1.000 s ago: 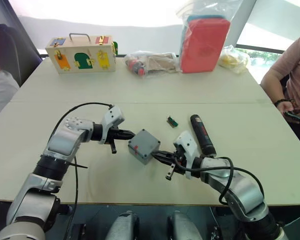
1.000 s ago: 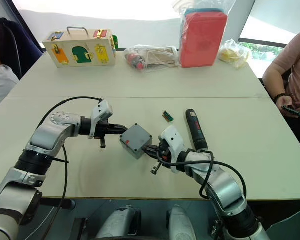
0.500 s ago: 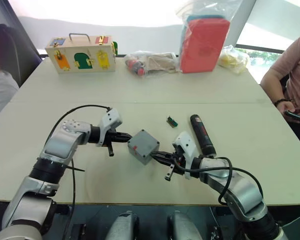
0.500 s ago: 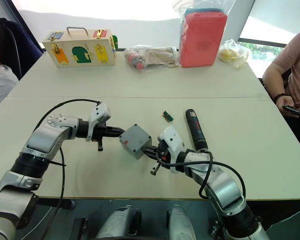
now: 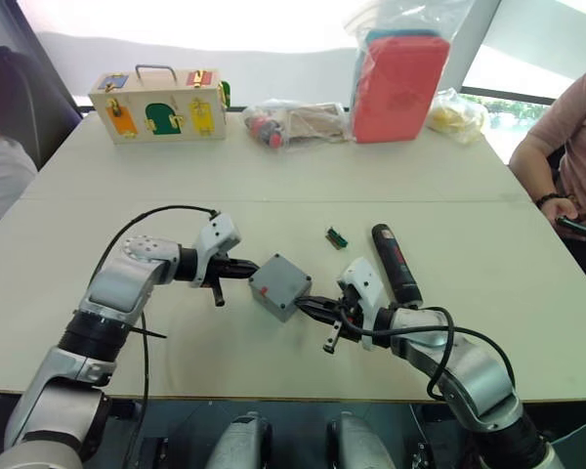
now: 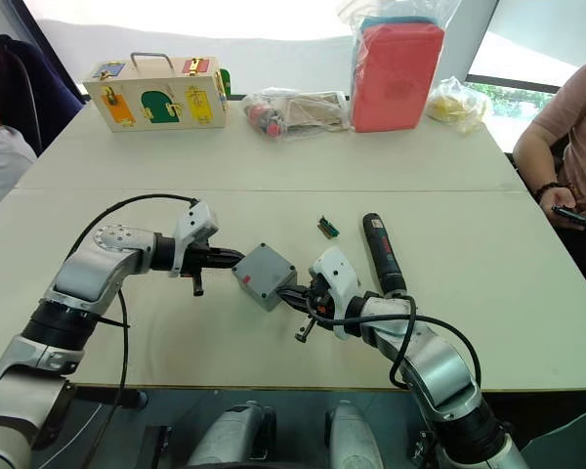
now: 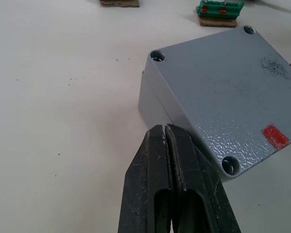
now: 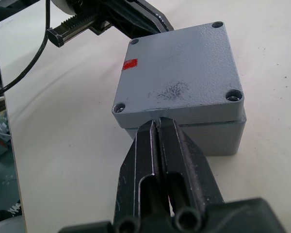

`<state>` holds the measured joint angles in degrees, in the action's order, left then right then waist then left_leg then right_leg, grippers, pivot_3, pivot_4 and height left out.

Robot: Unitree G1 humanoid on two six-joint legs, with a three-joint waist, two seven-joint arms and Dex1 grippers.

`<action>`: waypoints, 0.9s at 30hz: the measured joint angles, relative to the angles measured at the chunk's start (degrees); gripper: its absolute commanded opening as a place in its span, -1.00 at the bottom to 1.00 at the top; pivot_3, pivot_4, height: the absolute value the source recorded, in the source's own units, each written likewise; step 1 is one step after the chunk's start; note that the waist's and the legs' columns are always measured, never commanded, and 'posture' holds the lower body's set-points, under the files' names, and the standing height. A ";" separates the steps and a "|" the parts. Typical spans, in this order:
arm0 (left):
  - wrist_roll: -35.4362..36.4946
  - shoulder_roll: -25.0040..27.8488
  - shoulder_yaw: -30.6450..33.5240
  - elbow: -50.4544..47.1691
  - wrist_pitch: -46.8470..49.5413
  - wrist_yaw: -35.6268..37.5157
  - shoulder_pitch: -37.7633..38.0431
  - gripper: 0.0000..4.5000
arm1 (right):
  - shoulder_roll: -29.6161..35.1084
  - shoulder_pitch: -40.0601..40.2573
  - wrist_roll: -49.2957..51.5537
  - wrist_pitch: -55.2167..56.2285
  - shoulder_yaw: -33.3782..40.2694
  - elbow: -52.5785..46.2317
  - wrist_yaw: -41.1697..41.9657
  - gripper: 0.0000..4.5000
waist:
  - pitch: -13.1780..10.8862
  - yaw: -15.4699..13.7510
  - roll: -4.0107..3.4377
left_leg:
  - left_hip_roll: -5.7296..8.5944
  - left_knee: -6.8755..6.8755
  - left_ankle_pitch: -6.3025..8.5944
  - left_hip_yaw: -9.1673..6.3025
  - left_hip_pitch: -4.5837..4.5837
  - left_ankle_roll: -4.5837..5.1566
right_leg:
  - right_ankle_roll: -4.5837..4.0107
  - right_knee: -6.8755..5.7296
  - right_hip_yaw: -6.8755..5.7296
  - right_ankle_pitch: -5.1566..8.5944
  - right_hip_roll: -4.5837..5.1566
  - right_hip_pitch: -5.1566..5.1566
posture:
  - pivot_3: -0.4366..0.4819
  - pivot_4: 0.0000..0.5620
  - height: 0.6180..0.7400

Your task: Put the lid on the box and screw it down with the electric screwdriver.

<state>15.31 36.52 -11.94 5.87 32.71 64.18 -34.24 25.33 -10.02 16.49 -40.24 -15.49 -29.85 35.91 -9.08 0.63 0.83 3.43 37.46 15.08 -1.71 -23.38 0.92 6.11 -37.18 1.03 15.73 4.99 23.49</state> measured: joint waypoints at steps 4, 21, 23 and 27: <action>-0.96 -0.75 -0.17 0.67 -1.04 -0.71 -0.09 -1.00 | 0.06 -0.14 -0.58 1.15 0.01 0.91 -0.16 -0.98 | 0.00 -0.03 0.00 | 0.00 0.00 0.00 0.00 0.00 0.00 | 0.00 0.00 0.00 0.00 0.00 0.00 | -0.05 -0.47 0.97; -2.33 -1.76 -0.01 3.54 -2.85 -2.94 -2.23 -1.00 | 1.13 -0.71 -0.48 1.75 0.29 1.31 0.36 -0.98 | 0.00 -0.07 0.00 | 0.00 0.01 0.00 0.00 0.00 -0.01 | 0.00 0.00 -0.02 0.00 -0.01 0.00 | -0.05 -0.47 0.97; -2.19 -1.65 0.44 3.65 -2.66 -2.86 -2.71 -1.00 | 1.13 -0.71 -0.46 1.73 0.29 1.31 0.35 -0.98 | 0.00 -0.05 0.00 | 0.01 0.01 -0.01 0.00 0.00 -0.01 | 0.00 0.00 -0.04 0.00 -0.01 -0.01 | -0.05 -0.47 0.97; -1.66 -1.63 1.25 3.38 -1.56 -2.09 -3.41 -1.00 | 1.09 -0.72 -0.43 1.72 0.29 1.31 0.32 -0.98 | 0.00 0.00 0.00 | 0.01 0.00 -0.01 0.00 0.00 -0.01 | 0.00 0.00 -0.06 0.00 -0.02 0.00 | -0.05 -0.47 0.97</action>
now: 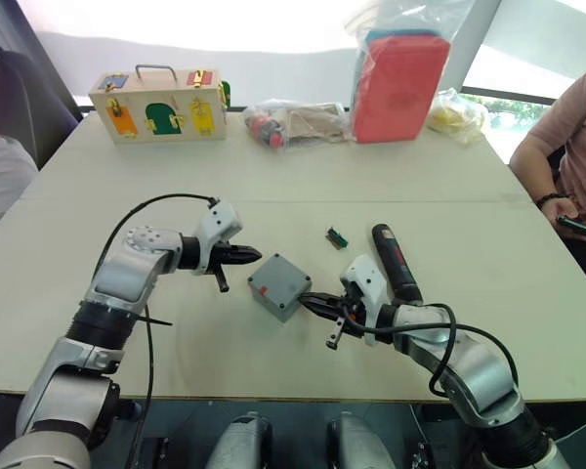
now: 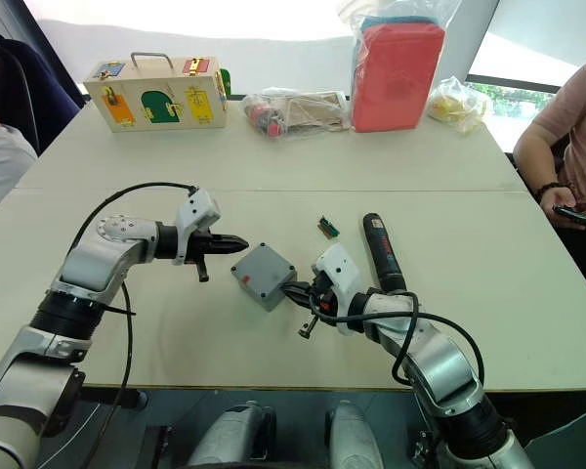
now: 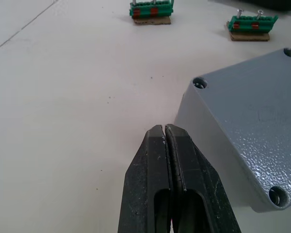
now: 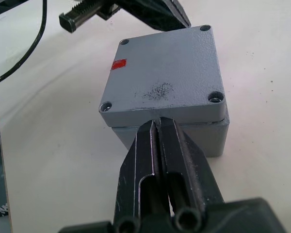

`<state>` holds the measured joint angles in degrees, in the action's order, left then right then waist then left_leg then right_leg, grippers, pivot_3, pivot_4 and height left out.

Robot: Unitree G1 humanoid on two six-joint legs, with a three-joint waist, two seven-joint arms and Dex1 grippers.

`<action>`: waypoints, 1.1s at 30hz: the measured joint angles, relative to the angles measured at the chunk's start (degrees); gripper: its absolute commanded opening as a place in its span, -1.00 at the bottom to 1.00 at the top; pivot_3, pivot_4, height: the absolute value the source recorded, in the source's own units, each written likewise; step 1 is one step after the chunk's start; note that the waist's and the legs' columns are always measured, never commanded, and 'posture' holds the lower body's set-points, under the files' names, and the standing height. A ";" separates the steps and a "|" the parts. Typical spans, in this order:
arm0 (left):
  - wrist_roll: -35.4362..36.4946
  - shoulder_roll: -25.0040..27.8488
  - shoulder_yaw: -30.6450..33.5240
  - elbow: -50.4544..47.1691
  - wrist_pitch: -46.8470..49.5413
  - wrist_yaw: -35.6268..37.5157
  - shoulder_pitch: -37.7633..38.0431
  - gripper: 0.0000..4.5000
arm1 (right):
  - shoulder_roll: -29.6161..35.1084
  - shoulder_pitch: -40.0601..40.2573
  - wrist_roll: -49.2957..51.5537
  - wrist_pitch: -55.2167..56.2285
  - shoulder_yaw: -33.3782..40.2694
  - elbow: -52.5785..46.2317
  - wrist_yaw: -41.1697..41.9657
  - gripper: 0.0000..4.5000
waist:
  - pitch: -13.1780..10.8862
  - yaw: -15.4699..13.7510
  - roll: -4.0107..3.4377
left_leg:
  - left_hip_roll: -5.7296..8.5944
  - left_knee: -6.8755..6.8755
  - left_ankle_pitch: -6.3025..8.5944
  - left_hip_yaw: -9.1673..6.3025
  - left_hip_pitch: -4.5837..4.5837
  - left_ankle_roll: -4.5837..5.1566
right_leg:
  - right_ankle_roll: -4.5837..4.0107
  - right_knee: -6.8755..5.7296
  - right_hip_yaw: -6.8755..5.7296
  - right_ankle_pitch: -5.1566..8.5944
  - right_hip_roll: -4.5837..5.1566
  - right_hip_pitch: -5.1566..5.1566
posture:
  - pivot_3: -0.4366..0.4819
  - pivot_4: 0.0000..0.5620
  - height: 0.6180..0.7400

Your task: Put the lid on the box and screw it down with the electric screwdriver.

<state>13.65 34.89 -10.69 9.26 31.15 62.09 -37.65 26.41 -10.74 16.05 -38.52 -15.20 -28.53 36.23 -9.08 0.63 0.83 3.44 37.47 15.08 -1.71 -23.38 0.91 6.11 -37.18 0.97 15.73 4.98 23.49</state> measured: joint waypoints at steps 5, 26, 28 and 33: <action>0.57 -0.19 -0.01 -1.12 1.02 0.26 0.35 -1.00 | -0.36 -0.25 0.02 0.00 0.00 0.00 -0.11 -0.98 | 0.00 -0.01 0.00 | 0.00 0.00 0.00 0.00 0.00 0.00 | 0.00 0.00 0.00 0.00 0.00 0.00 | -0.05 -0.47 0.97; 0.87 -1.44 -0.10 -3.97 3.86 -0.40 1.32 -1.00 | -0.53 -0.27 0.00 -0.01 0.05 0.86 -0.62 -0.98 | 0.00 -0.04 0.00 | 0.00 0.00 -0.01 0.00 0.00 -0.03 | 0.00 -0.01 0.01 0.00 0.01 0.00 | -0.05 -0.47 0.97; 0.85 -1.43 -0.08 -3.97 3.86 -0.43 1.34 -1.00 | -0.57 -0.28 -0.01 0.00 0.05 0.91 -0.77 -0.98 | 0.00 -0.05 0.00 | 0.00 0.00 -0.01 0.00 0.00 -0.03 | 0.00 0.00 0.01 0.00 0.01 0.00 | -0.05 -0.47 0.97; 0.85 -1.44 -0.06 -4.08 4.29 -0.81 1.34 -1.00 | -0.64 -0.51 -0.07 0.02 0.58 1.95 -1.23 -0.98 | 0.00 -0.02 0.00 | 0.00 0.00 -0.02 0.00 0.00 -0.03 | 0.00 -0.01 0.02 0.00 0.01 0.00 | -0.05 -0.47 0.97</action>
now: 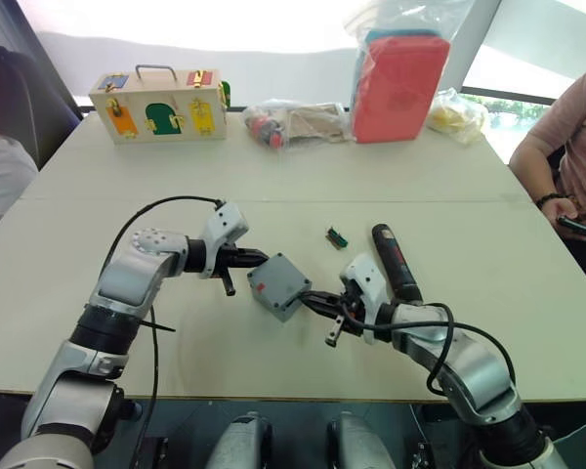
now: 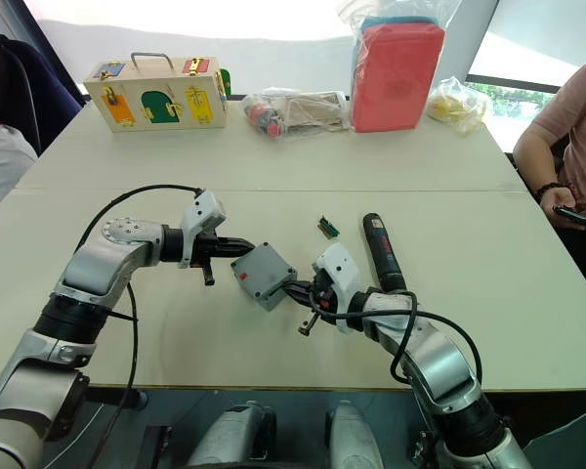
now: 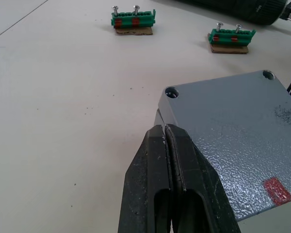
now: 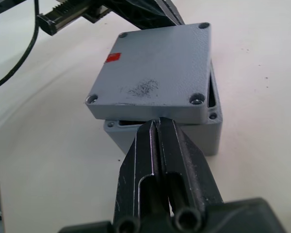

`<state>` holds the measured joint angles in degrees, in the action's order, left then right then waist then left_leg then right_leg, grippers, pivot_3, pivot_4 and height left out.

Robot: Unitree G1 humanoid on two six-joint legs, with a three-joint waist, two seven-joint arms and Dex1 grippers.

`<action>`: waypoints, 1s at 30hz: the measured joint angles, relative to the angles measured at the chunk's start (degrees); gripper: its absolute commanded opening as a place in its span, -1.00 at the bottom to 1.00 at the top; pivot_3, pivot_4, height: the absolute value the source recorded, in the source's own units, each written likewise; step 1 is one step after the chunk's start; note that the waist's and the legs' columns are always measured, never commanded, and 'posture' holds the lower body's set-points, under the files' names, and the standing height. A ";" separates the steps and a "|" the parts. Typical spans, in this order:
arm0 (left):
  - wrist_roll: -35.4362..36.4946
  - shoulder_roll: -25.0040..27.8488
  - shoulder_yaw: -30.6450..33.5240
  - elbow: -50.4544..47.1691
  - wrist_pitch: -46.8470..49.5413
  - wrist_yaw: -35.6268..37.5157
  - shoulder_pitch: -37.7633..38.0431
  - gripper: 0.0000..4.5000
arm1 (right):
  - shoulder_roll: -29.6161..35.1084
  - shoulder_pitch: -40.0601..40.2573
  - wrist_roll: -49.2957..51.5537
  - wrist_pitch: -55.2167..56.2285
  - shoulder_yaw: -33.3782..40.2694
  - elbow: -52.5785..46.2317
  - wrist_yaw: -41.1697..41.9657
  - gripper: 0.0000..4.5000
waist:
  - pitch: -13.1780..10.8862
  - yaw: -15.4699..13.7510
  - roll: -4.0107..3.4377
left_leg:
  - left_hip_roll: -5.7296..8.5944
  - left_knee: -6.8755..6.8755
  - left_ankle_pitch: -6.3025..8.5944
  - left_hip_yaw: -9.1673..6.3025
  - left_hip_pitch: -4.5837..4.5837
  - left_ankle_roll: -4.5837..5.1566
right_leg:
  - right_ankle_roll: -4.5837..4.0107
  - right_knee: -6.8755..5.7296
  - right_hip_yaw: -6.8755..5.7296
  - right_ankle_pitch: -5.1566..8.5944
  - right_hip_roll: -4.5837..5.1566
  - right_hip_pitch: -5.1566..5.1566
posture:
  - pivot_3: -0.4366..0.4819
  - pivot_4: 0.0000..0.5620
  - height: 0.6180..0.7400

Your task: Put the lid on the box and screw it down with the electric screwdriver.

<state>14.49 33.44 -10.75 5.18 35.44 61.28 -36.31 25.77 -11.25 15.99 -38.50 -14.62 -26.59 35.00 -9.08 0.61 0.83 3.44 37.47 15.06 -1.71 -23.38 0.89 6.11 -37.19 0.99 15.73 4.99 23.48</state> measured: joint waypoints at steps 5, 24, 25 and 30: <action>-0.06 -0.10 0.16 -0.04 0.29 -0.47 0.00 -1.00 | 0.01 -0.97 -0.04 0.00 1.11 1.18 -0.52 -0.98 | 0.00 -0.01 0.00 | 0.00 0.00 0.00 0.00 0.00 0.00 | 0.00 0.00 0.00 0.00 0.00 0.00 | -0.05 -0.47 0.97; -0.14 -0.03 0.18 -1.23 0.40 -0.43 0.77 -1.00 | -0.09 -0.43 0.52 -0.61 1.59 0.62 -0.18 -0.98 | 0.00 0.01 0.00 | 0.00 -0.01 0.00 0.00 0.00 -0.01 | 0.00 0.00 0.03 0.00 0.01 0.00 | -0.05 -0.47 0.97; -0.14 -0.02 0.18 -1.34 0.47 -0.43 0.81 -1.00 | -0.09 -0.32 0.55 -0.70 1.45 0.41 -0.12 -0.98 | 0.00 -0.01 0.00 | 0.00 0.00 -0.01 0.00 0.00 -0.01 | 0.00 0.00 0.04 0.00 0.01 0.00 | -0.05 -0.47 0.97; -0.20 0.00 0.19 -1.64 0.50 -0.43 1.10 -1.00 | -0.37 0.16 0.65 -1.18 0.85 -0.47 0.12 -0.98 | 0.00 0.02 0.00 | 0.00 -0.01 -0.01 0.00 0.00 -0.01 | 0.00 0.00 0.04 0.00 0.01 0.00 | -0.05 -0.47 0.97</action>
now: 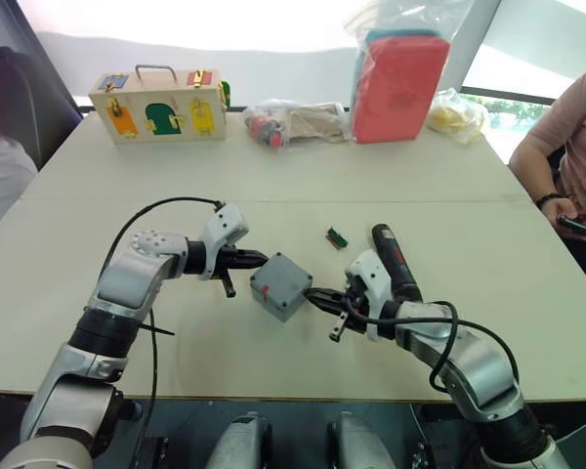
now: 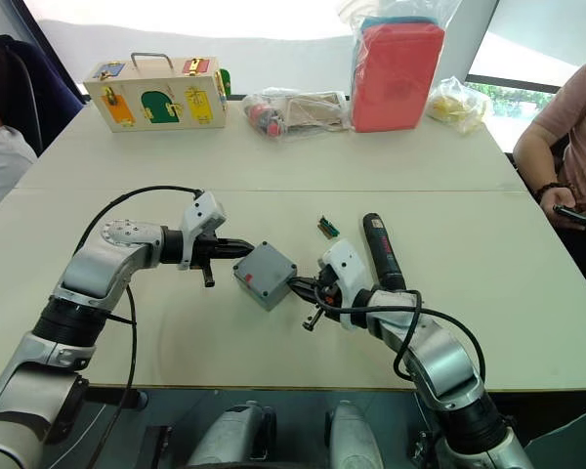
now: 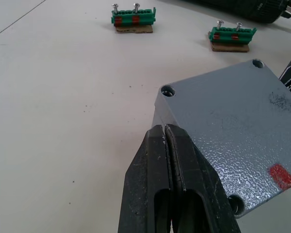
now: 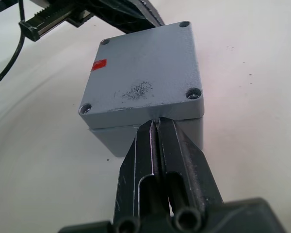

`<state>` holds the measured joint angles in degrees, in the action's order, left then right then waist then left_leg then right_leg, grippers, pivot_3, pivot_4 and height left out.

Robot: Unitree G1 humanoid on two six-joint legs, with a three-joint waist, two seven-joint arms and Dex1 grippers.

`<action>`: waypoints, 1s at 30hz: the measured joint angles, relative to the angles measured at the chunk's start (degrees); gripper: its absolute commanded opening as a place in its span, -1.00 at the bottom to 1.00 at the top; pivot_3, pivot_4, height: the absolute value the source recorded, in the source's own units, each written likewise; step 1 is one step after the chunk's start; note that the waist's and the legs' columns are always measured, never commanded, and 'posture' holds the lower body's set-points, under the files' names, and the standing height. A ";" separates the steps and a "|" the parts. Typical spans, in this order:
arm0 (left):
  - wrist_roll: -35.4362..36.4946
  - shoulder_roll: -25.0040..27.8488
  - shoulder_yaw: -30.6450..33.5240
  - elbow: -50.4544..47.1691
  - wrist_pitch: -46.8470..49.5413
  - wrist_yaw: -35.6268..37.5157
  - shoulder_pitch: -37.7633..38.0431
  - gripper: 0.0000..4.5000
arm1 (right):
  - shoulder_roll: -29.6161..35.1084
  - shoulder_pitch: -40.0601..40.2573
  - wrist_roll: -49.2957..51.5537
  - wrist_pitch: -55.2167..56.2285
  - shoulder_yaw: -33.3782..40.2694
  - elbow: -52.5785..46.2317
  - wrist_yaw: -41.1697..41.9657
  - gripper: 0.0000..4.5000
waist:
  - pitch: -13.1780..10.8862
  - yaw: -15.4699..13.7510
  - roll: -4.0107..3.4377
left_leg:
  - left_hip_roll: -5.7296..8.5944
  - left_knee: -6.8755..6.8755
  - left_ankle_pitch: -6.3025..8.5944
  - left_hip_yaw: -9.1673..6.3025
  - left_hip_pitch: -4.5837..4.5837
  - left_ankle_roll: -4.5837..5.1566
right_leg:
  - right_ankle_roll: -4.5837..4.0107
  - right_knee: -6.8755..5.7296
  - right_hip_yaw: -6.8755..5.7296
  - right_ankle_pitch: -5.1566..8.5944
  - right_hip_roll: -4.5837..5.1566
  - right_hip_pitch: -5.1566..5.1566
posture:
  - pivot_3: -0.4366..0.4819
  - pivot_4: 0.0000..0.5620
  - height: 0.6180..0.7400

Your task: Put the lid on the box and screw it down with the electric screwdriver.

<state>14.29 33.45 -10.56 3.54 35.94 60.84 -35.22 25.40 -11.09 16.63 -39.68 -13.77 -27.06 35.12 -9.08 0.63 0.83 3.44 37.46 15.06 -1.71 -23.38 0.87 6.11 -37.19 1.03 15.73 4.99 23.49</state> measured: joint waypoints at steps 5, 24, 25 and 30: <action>-0.06 0.02 -0.01 -0.29 0.01 0.00 0.34 -1.00 | -0.03 0.14 0.01 -0.06 -0.04 -0.17 0.00 -0.98 | 0.00 -0.01 0.00 | 0.00 0.00 0.00 0.00 0.00 0.00 | 0.00 0.00 0.00 0.00 0.00 0.00 | -0.05 -0.47 0.97; -2.61 -0.07 -1.69 3.02 -3.19 0.91 -0.35 -1.00 | -0.23 0.14 0.08 0.07 0.03 -0.16 -0.09 -0.98 | 0.00 -0.01 0.00 | 0.00 0.00 0.00 0.00 0.00 0.00 | 0.00 0.00 -0.01 0.00 -0.01 0.00 | -0.05 -0.47 0.97; -2.62 -0.04 -1.72 3.34 -3.43 1.08 -0.56 -1.00 | -0.34 0.13 0.21 0.07 -0.02 -0.17 -0.11 -0.98 | 0.00 -0.01 0.00 | 0.00 0.00 0.00 0.00 0.00 -0.01 | 0.00 0.00 -0.01 0.00 -0.01 0.01 | -0.05 -0.47 0.97; -2.56 -0.05 -1.72 4.32 -4.14 1.58 -1.19 -1.00 | -0.53 0.11 0.44 0.09 -0.31 -0.18 -0.06 -0.98 | 0.00 -0.03 0.00 | 0.00 0.00 0.00 0.00 0.00 0.00 | 0.00 0.00 -0.02 0.00 0.00 0.00 | -0.05 -0.47 0.97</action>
<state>11.73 33.40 -12.28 7.86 31.80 62.42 -36.41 24.87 -10.98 17.08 -39.59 -14.08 -27.24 35.06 -9.08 0.60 0.83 3.44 37.47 15.05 -1.71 -23.38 0.87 6.11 -37.19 1.01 15.73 4.99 23.49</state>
